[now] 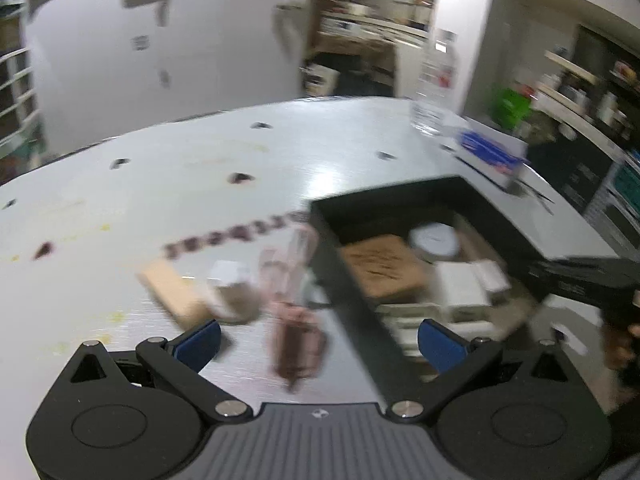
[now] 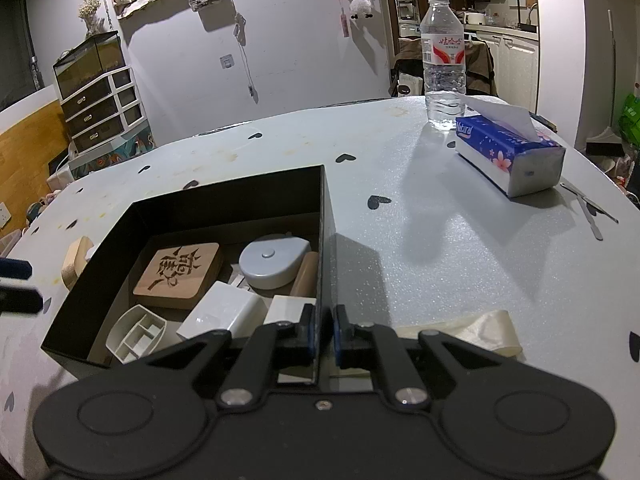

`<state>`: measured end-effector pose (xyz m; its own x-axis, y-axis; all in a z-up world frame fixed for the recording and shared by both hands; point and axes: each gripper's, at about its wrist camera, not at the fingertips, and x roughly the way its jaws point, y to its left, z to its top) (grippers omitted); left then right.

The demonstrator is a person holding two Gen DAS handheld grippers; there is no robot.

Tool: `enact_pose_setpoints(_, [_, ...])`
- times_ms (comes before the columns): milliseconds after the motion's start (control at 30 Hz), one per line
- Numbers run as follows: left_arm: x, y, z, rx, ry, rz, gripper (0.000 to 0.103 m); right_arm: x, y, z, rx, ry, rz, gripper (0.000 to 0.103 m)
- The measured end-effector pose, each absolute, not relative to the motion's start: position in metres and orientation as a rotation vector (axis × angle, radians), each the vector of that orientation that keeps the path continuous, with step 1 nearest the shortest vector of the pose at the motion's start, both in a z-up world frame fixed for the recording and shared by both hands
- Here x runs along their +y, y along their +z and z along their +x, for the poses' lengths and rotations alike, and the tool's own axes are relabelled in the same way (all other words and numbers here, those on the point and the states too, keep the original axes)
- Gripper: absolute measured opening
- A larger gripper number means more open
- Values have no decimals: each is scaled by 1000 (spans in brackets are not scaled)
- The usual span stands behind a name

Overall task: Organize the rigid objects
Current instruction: 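Move the left gripper to the oval wooden block and grasp it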

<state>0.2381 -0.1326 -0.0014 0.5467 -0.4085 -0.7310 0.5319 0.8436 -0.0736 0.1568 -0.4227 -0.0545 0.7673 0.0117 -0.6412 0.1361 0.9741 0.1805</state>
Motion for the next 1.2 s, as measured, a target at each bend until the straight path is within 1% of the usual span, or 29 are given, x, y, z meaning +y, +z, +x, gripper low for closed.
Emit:
enact_pose_setpoints(200, [-97,-3,266,736,-403,93,102,-422,-54,157,695,-69,222,9])
enact_pose_setpoints(367, [-92,-13,295,702,-304,90,100,-423,-55,157,695,-71,222,9])
enact_pose_setpoints(400, [-93,-17,300,702,-293,89,95,-423,-55,157,695,-71,222,9])
enact_pose_setpoints(433, [-95,-21,305,709,-285,89,87,-423,-55,157,695,-70,222,9])
enact_pose_setpoints(467, [-96,-26,310,717,-283,85,76,-423,-55,157,696,-70,221,9])
enact_pose_setpoints(500, [-96,-30,313,729,-283,80,71,-423,-55,157,697,-70,220,9])
enact_pose_setpoints(533, [-97,-34,317,744,-281,73,63,-424,-55,157,698,-71,218,9])
enact_pose_setpoints(567, [-97,-38,318,753,-278,64,58,-424,-55,158,699,-72,217,9])
enact_pose_setpoints(600, [-94,-39,318,748,-279,45,57,-424,-55,157,700,-72,217,9])
enact_pose_setpoints(667, [-89,-40,317,750,-268,29,42,-424,-55,157,699,-72,217,9])
enact_pose_setpoints(833, [-66,-44,307,742,-277,-51,41,-423,-55,158,699,-73,217,9])
enact_pose_setpoints(1100, [-38,-59,293,775,-234,-87,43,-423,-55,158,700,-74,216,9])
enact_pose_setpoints(1200, [-28,-64,289,774,-225,-112,41,-423,-55,158,700,-74,215,9])
